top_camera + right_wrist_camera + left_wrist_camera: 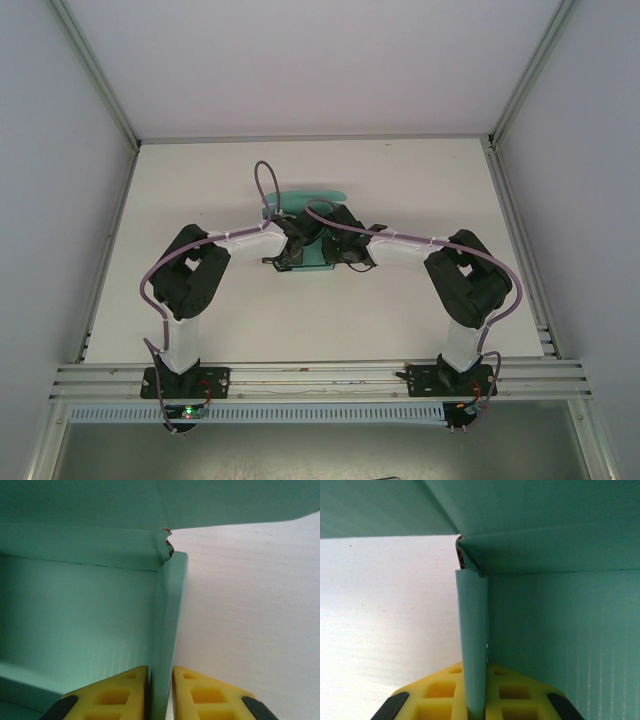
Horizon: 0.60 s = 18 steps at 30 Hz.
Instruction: Assemble paper box
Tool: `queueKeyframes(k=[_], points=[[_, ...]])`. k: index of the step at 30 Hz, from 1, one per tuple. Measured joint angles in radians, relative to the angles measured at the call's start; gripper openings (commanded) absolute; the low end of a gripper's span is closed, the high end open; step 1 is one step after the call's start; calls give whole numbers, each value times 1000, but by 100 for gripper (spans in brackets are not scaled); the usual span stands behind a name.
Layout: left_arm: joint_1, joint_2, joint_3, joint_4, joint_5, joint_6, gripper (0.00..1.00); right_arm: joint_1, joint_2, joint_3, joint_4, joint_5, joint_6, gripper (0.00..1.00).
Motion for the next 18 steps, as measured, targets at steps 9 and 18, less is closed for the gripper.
queueKeyframes(k=[9,18], points=[[-4,-82,-85,50,43,15,37,1,0,-13,9,11,8,20],[1,-196,-96,110,111,32,42,0,-1,-20,5,19,12,26]])
